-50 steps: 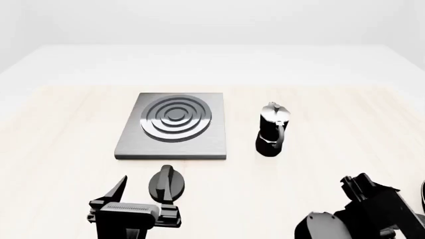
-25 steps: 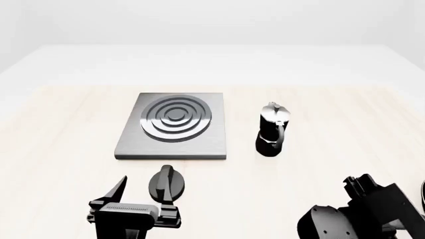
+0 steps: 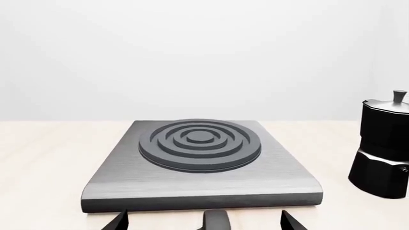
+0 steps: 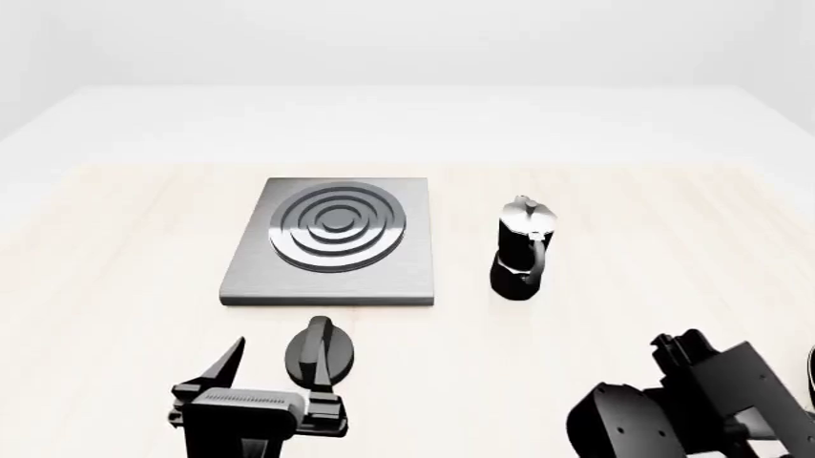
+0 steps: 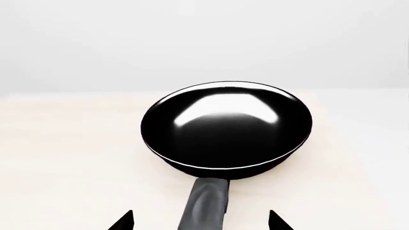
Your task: Put the frying pan on the stove.
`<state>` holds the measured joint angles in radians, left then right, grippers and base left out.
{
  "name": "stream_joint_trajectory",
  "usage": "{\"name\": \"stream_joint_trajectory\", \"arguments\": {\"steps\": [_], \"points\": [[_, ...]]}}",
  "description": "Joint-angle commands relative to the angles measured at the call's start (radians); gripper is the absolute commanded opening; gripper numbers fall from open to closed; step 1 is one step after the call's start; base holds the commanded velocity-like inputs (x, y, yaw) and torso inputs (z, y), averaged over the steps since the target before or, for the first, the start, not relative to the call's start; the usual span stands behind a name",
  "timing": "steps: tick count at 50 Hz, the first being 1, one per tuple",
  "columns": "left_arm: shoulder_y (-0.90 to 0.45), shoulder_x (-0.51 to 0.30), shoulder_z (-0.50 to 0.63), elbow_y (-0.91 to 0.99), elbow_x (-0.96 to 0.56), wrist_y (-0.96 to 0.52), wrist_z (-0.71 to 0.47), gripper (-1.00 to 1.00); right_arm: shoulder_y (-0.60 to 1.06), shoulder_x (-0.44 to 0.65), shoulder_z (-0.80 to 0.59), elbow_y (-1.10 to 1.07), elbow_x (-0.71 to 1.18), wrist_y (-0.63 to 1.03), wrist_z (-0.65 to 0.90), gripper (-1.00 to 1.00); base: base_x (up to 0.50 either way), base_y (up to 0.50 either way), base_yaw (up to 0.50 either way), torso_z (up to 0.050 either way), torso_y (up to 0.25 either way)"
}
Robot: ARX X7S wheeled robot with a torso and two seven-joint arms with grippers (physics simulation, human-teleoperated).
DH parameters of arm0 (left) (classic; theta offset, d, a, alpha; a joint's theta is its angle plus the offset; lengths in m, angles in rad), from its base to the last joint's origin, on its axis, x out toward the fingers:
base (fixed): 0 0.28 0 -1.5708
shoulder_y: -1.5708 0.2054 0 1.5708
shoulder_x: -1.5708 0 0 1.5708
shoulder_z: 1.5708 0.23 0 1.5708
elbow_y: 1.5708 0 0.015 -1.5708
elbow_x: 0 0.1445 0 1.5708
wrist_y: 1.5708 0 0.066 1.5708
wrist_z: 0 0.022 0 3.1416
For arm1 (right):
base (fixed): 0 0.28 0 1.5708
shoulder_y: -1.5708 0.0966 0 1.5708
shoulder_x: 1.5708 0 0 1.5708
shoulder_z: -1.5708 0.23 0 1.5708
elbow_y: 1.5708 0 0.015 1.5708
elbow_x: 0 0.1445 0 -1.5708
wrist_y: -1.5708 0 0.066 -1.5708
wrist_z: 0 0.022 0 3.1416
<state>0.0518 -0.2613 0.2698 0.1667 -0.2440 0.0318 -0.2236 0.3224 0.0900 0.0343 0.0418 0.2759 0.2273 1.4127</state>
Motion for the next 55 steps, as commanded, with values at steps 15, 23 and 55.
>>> {"name": "stream_joint_trajectory", "arguments": {"steps": [15,23,55], "points": [[-0.002,-0.007,0.012,-0.003,-0.008,0.005,-0.005,1.00,0.041,-0.012,0.029,0.119,0.047,-0.030,0.003,1.00,0.00,0.00,0.00,0.000,0.000],[-0.003,-0.009,0.013,-0.009,-0.011,0.009,-0.006,1.00,0.046,-0.014,0.034,0.133,0.075,-0.037,-0.012,1.00,0.00,0.00,0.00,0.000,0.000],[-0.013,-0.017,0.021,-0.033,-0.021,0.019,-0.011,1.00,0.093,-0.017,0.021,0.212,0.113,-0.093,-0.015,1.00,0.00,0.00,0.00,0.000,0.000]]}}
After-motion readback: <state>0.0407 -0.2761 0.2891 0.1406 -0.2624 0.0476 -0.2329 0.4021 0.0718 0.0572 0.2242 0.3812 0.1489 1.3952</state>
